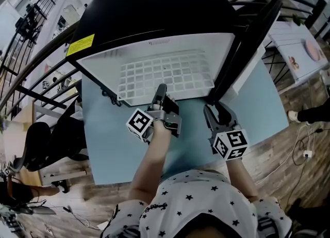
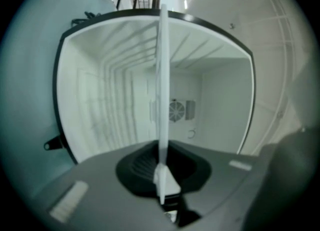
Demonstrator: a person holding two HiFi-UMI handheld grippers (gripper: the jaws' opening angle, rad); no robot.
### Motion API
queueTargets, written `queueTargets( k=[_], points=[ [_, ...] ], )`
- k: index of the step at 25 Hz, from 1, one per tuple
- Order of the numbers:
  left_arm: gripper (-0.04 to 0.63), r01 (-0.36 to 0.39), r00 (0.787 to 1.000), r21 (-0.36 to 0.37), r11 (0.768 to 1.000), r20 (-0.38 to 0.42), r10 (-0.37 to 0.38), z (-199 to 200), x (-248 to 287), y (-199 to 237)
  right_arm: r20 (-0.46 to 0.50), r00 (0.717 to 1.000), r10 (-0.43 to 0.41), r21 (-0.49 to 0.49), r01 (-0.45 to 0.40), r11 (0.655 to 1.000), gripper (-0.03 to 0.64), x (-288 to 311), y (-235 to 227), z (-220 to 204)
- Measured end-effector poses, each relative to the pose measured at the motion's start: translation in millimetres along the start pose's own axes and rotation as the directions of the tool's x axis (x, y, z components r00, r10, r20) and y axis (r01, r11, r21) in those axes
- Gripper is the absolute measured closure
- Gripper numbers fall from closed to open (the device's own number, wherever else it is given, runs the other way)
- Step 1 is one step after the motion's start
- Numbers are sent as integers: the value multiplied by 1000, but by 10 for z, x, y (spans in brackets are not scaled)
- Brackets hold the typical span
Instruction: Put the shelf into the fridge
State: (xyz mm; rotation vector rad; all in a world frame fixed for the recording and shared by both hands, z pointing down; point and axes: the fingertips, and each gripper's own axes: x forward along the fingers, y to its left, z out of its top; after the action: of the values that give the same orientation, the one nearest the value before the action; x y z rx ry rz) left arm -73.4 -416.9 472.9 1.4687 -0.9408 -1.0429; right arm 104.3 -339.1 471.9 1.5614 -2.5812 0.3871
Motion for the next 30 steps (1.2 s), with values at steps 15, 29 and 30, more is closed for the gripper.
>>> queueTargets(
  k=[15, 29, 30],
  points=[
    [558, -26, 999, 31, 999, 19, 26, 101, 261, 3, 3, 1000, 24, -4, -24, 1000, 468, -85, 103, -14],
    [540, -54, 998, 7, 998, 23, 54, 82, 32, -28, 0, 997, 72, -15, -72, 997, 472, -79, 301, -44],
    [540, -53, 998, 4, 999, 26, 53, 73, -4, -31, -1, 997, 75, -15, -75, 997, 474, -84, 315, -45]
  ],
)
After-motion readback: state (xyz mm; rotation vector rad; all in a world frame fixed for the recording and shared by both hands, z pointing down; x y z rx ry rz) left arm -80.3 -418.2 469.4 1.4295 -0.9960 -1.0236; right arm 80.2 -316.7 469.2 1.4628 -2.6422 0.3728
